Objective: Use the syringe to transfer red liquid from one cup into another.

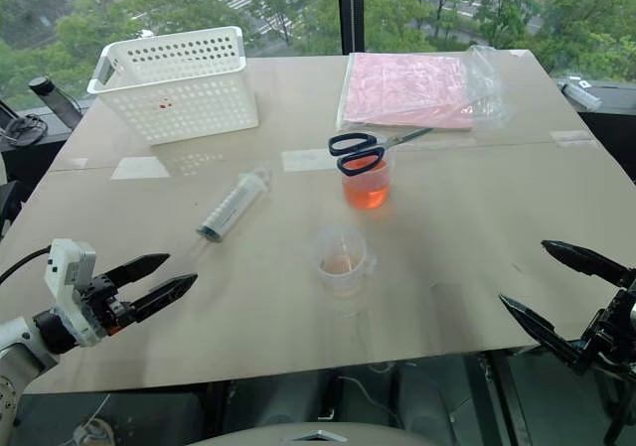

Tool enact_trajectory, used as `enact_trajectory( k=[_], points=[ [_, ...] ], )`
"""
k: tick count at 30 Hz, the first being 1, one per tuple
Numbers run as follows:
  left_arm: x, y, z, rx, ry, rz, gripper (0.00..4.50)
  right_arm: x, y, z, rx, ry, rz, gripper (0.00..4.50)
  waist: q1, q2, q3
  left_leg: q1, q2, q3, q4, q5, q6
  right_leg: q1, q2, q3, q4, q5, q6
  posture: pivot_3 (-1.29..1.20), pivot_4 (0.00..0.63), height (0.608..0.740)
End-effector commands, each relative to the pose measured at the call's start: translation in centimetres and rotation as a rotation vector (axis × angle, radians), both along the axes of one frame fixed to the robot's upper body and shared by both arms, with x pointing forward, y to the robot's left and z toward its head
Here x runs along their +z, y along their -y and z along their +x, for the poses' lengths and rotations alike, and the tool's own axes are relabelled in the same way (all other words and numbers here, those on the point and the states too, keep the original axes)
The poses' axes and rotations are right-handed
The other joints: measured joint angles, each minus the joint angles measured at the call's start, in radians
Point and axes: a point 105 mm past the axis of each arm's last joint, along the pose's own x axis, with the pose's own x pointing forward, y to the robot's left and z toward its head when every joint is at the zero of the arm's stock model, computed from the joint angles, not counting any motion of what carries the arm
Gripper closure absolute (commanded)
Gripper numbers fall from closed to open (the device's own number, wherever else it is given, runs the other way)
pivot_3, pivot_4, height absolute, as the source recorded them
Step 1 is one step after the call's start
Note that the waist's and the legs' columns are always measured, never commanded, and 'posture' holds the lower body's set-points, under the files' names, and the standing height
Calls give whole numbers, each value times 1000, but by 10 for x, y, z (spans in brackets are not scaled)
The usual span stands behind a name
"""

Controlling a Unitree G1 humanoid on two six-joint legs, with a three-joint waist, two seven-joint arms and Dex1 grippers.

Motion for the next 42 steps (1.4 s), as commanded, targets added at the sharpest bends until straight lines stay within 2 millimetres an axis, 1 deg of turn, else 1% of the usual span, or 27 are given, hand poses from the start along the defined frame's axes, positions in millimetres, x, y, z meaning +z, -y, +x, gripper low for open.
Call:
enact_trajectory(
  k=[1, 3, 5, 6, 9, 10, 12, 13, 15, 16, 18, 21, 24, 27, 29, 30, 31, 33, 34, 36, 38, 39, 40, 42],
  points=[
    [27, 6, 16, 3, 83, 21, 44, 17, -12, 1, 58, 57, 4, 2, 0, 0, 0, 0, 0, 0, 0, 0, 0, 0, 0, 0, 0, 0, 0, 0, 150, 740],
    [46, 9, 44, 37, 93, 90, 44, 28, -25, 7, 139, 93, 1, 2, 10, -1, 2, 0, 0, -1, 1, 0, 0, 0, 0, -1, 1, 0, 0, 0, 150, 740],
    [66, 10, 65, 74, 111, 169, 44, 35, -36, 12, 196, 107, 9, 2, 15, -2, 2, 0, 0, -2, 2, 1, 0, 0, 0, -2, 1, 1, -1, 0, 150, 740],
    [72, 9, 74, 95, 89, 190, 44, 38, -40, 13, 217, 114, 15, 2, 16, -2, 1, 1, 0, -1, 2, 1, 0, 1, 0, -2, 1, 0, -1, 0, 150, 740],
    [78, 15, 92, 85, -38, 279, 44, 44, -52, 16, 276, 120, 20, 2, 14, -1, 1, -1, -1, -1, 2, 0, 1, 1, 0, -2, -1, 1, 1, 0, 150, 740],
    [72, 16, 99, 87, -149, 336, 44, 45, -56, 16, 300, 124, 12, 2, 13, -1, 2, -1, -1, 0, 1, 0, 1, 0, 1, -2, 0, 3, 4, 0, 150, 740],
    [66, 17, 108, 100, -318, 410, 44, 47, -62, 18, 331, 134, 4, 2, 13, -4, 4, -3, -2, 0, 1, 0, 1, 0, 2, -2, -1, 2, 4, 0, 150, 740],
    [64, 19, 111, 102, -397, 418, 44, 49, -64, 20, 340, 141, 5, 2, 11, -4, 5, -4, -2, -1, 0, 1, 0, -1, 2, -3, -1, 2, 4, 0, 150, 740],
    [64, 30, 121, 76, -493, 435, 44, 53, -65, 22, 353, 158, -10, 2, 8, -6, 6, -4, -3, 0, 0, 2, -2, -1, 3, -2, -1, 1, 6, 0, 150, 740],
    [64, 32, 126, 80, -531, 450, 44, 54, -66, 23, 357, 165, -16, 2, 5, -7, 7, -4, -3, 0, 0, 2, -2, -1, 3, -2, 0, 1, 7, 0, 150, 740],
    [67, 34, 137, 96, -555, 503, 44, 58, -67, 23, 363, 177, -22, 2, -1, -8, 9, -4, -5, 0, 0, 2, -2, -1, 7, -1, 0, 0, 8, 0, 150, 740],
    [69, 32, 156, 125, -551, 554, 44, 60, -70, 21, 373, 190, -31, 2, -4, -9, 10, -5, -5, 1, 0, 2, -2, -2, 6, 0, 0, -1, 9, 0, 150, 740],
    [65, 28, 165, 135, -579, 581, 44, 58, -73, 19, 375, 193, -33, 2, -5, -9, 11, -6, -5, 2, 0, 2, -2, -4, 3, 1, 1, -1, 9, 0, 150, 740],
    [63, 32, 173, 128, -593, 565, 44, 58, -76, 16, 367, 198, -21, 2, -2, -9, 11, -9, -5, 1, 1, 2, -2, -8, 2, 1, 2, -1, 9, 0, 150, 740],
    [62, 38, 179, 112, -588, 562, 44, 57, -77, 15, 362, 197, -17, 2, 0, -9, 11, -13, -5, 0, 4, 2, -2, -11, 2, 0, 2, 0, 9, 0, 150, 740],
    [64, 43, 181, 89, -574, 566, 44, 56, -77, 15, 358, 195, -18, 2, 1, -10, 11, -16, -5, 0, 5, 2, -2, -12, 2, -1, 2, 0, 9, 0, 150, 740],
    [70, 50, 184, 53, -541, 549, 44, 55, -77, 14, 354, 193, -17, 2, 2, -10, 11, -19, -6, -1, 7, 2, -1, -15, 1, -2, 2, 0, 10, 0, 150, 740],
    [95, 70, 186, -77, -441, 456, 44, 55, -78, 13, 343, 193, -7, 2, 0, -12, 12, -20, -6, -1, 7, 2, -1, -15, 1, -2, 2, 0, 10, 0, 150, 740],
    [108, 76, 186, -128, -391, 416, 44, 56, -78, 12, 338, 193, -3, 2, 0, -13, 13, -21, -6, -1, 7, 2, -1, -16, 0, -2, 2, 0, 10, 0, 150, 740],
    [129, 83, 185, -223, -264, 372, 44, 55, -78, 10, 332, 190, -2, 2, 0, -14, 13, -22, -6, -1, 7, 2, -1, -18, 0, -2, 3, 0, 10, 0, 150, 740],
    [159, 90, 188, -311, -57, 283, 44, 53, -77, 9, 320, 189, -1, 2, -2, -13, 13, -22, -6, -1, 6, 2, -1, -18, 0, -2, 2, 0, 10, 0, 150, 740],
    [168, 94, 183, -366, -12, 274, 44, 53, -77, 9, 314, 189, 1, 2, -3, -13, 13, -22, -6, -1, 6, 2, -2, -18, -1, -1, 2, 0, 10, 0, 150, 740],
    [173, 99, 177, -436, 16, 293, 44, 53, -77, 9, 309, 189, 3, 2, -3, -13, 13, -22, -5, 0, 6, 2, -2, -18, -1, -1, 2, 0, 10, 0, 150, 740],
    [174, 111, 161, -570, 12, 332, 44, 52, -75, 9, 297, 189, 1, 2, -3, -13, 13, -21, -5, 0, 6, 2, -2, -18, 0, -1, 3, 0, 10, 0, 150, 740]
  ],
)
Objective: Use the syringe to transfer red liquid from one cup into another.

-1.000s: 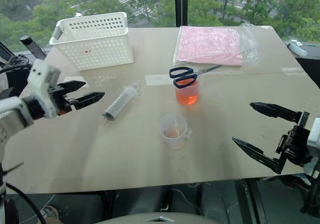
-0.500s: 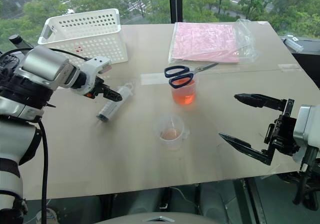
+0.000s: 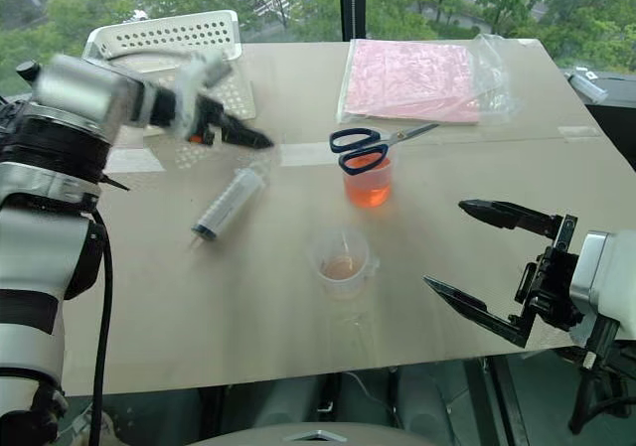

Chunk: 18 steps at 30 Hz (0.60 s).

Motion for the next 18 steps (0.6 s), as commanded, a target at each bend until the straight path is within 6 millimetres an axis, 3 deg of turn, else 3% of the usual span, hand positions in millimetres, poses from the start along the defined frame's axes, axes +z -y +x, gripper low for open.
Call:
enact_trajectory(
  k=[1, 8, 13, 18],
  points=[
    [18, 22, -26, -239, 38, 38, 44, 7, 1, -3, -24, 50, -9, 2, 2, 0, 0, 0, 0, 0, 0, 0, 0, 0, 0, 0, 0, 0, 0, 0, 150, 740],
    [20, 80, -41, -406, 35, 58, 44, 2, 19, -7, -149, 32, -39, 2, 16, 0, 0, 0, -1, -2, 2, 0, 0, 3, 0, -2, 0, 0, 0, 0, 150, 740],
    [13, 108, -35, -323, -32, 102, 44, -4, 37, -16, -296, -10, -43, 2, 5, 0, 0, 0, -1, -2, 2, 0, 1, 3, 1, -2, 1, 0, 0, 0, 150, 740],
    [10, 125, -26, -283, 0, 160, 44, -2, 37, -22, -342, -2, -34, 2, -6, 2, -1, 3, 0, 0, 2, -2, 4, 3, 2, 0, 3, 0, 0, 0, 150, 740]
  ],
)
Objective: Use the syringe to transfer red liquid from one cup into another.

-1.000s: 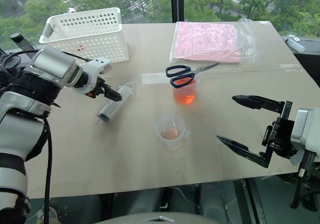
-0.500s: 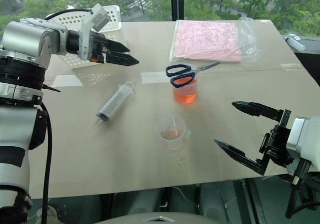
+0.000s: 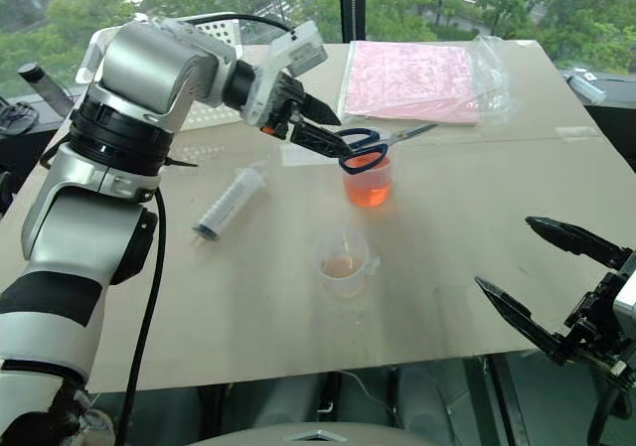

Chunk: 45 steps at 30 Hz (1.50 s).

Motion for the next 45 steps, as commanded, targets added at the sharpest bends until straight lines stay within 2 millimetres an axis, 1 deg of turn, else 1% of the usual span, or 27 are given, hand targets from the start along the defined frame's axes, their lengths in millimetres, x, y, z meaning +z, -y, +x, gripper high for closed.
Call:
enact_trajectory(
  k=[1, 4, 5, 9, 20, 24, 29, 34, 38, 40, 45],
  points=[
    [8, 8, 3, 25, 51, 19, 44, 8, -6, -5, -3, 45, -14, 2, -1, 1, 0, 0, 0, 0, 0, 0, 1, 0, 0, 0, 1, 0, 0, 0, 150, 740],
    [4, 15, 7, 36, 67, 41, 820, 8, -8, -6, -4, 47, -7, 2, 4, 1, 0, 0, 0, 0, 0, 0, 1, 0, 0, 0, 2, 0, 0, 0, 150, 740],
    [3, 16, 8, 40, 71, 44, 1206, 7, -8, -6, -5, 48, -7, 2, 5, 1, 0, 0, 0, 0, 0, 0, 1, 0, 0, 0, 2, 0, 0, 0, 150, 740],
    [-1, 18, 12, 35, 83, 64, 1206, 7, -7, -8, -13, 53, -5, 2, 7, 1, 0, 0, 0, 0, 0, 2, -3, -1, 0, 0, 2, 0, 0, 0, 150, 740],
    [-14, 28, 14, -18, 124, 103, 1206, 8, -9, -10, -20, 64, -10, 2, 8, 1, 0, -1, 0, 0, 0, 2, -3, -1, 0, 0, 2, 0, 0, 0, 150, 740],
    [-22, 25, 17, -24, 147, 142, 1206, 9, -10, -11, -15, 67, -14, 2, 8, 1, 0, -1, 0, 0, 0, 2, -3, -1, 0, 0, 2, 0, 0, 0, 150, 740],
    [-27, 24, 22, -17, 163, 156, 1206, 9, -10, -13, -17, 68, -16, 2, 8, 1, 0, -1, 0, 0, 0, 2, -3, -1, 0, 0, 2, 0, 0, 0, 150, 740],
    [-27, 26, 25, -9, 163, 143, 1206, 9, -11, -13, -17, 70, -16, 2, 9, 1, 0, -1, 0, 1, 0, 2, -3, -1, -1, 0, 2, 0, 0, 0, 150, 740],
    [-14, 29, 23, -1, 118, 69, 1206, 8, -11, -14, -17, 69, -16, 2, 9, 1, 0, -1, 0, 1, 0, 2, -3, -1, 0, 0, 2, 0, 0, 0, 150, 740],
    [-11, 25, 23, 6, 111, 67, 1206, 8, -11, -15, -18, 67, -16, 2, 8, 1, 0, -1, 0, 1, 0, 2, -3, -1, 0, 0, 2, 0, 0, 0, 150, 740],
    [-15, 20, 28, 14, 119, 84, 1206, 7, -12, -13, -17, 65, -16, 2, 8, 1, 0, -1, 0, 1, 0, 2, -3, -1, 0, 0, 2, 0, 0, 0, 150, 740]
  ],
)
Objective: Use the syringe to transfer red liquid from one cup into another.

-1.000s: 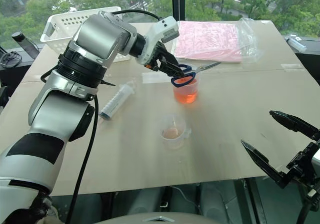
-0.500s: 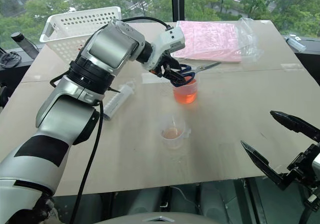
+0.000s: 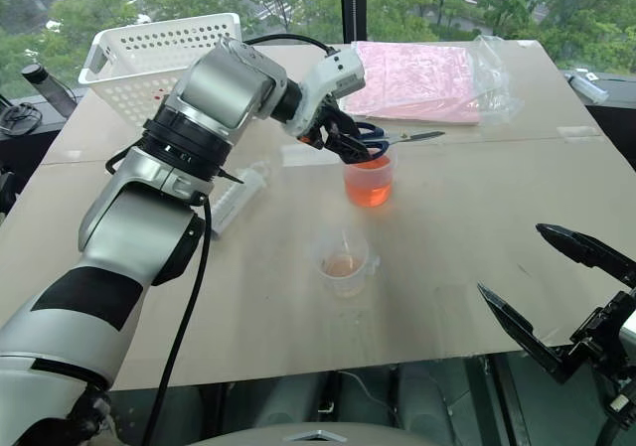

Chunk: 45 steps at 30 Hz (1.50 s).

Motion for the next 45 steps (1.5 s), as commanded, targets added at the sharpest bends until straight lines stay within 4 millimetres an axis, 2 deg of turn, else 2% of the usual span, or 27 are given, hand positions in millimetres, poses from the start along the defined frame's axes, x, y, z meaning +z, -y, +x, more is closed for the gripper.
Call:
enact_trajectory(
  k=[1, 23, 26, 28, 30, 36, 38, 40, 42, 45],
  points=[
    [13, 2, 0, -17, 42, -17, 1206, 4, -7, 0, 22, 26, -2, 2, 0, 0, 0, 0, 0, 0, 0, 0, 0, 0, 0, 0, 0, 0, 0, 0, 150, 740],
    [2, 5, 8, -42, 86, 15, 1206, 2, -8, -2, 30, 23, 2, 2, 1, 0, 0, 0, 0, 0, 0, 0, 0, 0, 0, 0, 0, 0, 0, 0, 150, 740],
    [-1, 6, 8, -52, 92, 26, 1991, 2, -9, -2, 30, 24, 2, 2, 1, 0, 0, 0, 0, 0, 0, 0, 0, 0, 0, 0, 0, 0, 0, 0, 150, 740],
    [-2, 6, 8, -57, 91, 28, 2929, 2, -9, -2, 29, 24, 2, 2, 1, 0, 0, 0, 0, 0, 0, 0, 0, 0, 0, 0, 0, 0, 0, 0, 150, 740],
    [-2, 6, 8, -59, 93, 28, 3632, 3, -8, -2, 28, 24, 2, 2, 1, 0, 0, 0, 0, 0, 0, 0, 0, 0, 0, 0, 0, 0, 0, 0, 150, 740],
    [8, 5, 10, -55, 115, -13, 3627, 2, -7, -4, 19, 22, 1, 2, 1, 0, 0, 0, 0, 0, 0, 0, 0, 0, 0, 0, 0, 0, 0, 0, 150, 740],
    [26, 2, 6, -62, 125, -80, 3627, 2, -8, -3, 18, 24, 1, 2, 1, 0, 0, 0, 0, 0, 0, 0, 0, 0, 0, 0, 0, 0, 0, 0, 150, 740],
    [45, -7, 5, -39, 138, -141, 3627, 2, -8, -3, 20, 27, 3, 2, -3, 0, 0, 0, 0, 0, 0, 0, 0, 0, 0, 0, 0, 0, 0, 0, 150, 740],
    [58, -24, 8, 24, 150, -182, 3627, 3, -9, -2, 26, 30, 5, 2, -5, 0, 0, 0, 0, 0, 0, 0, 0, -1, 0, 0, 0, 0, 0, 0, 150, 740],
    [65, -53, 16, 148, 168, -214, 3627, 4, -10, 0, 38, 33, 8, 2, -5, 0, 0, 0, 0, 1, 0, 0, 0, -1, 0, 0, 1, 0, 0, 0, 150, 740]
  ],
)
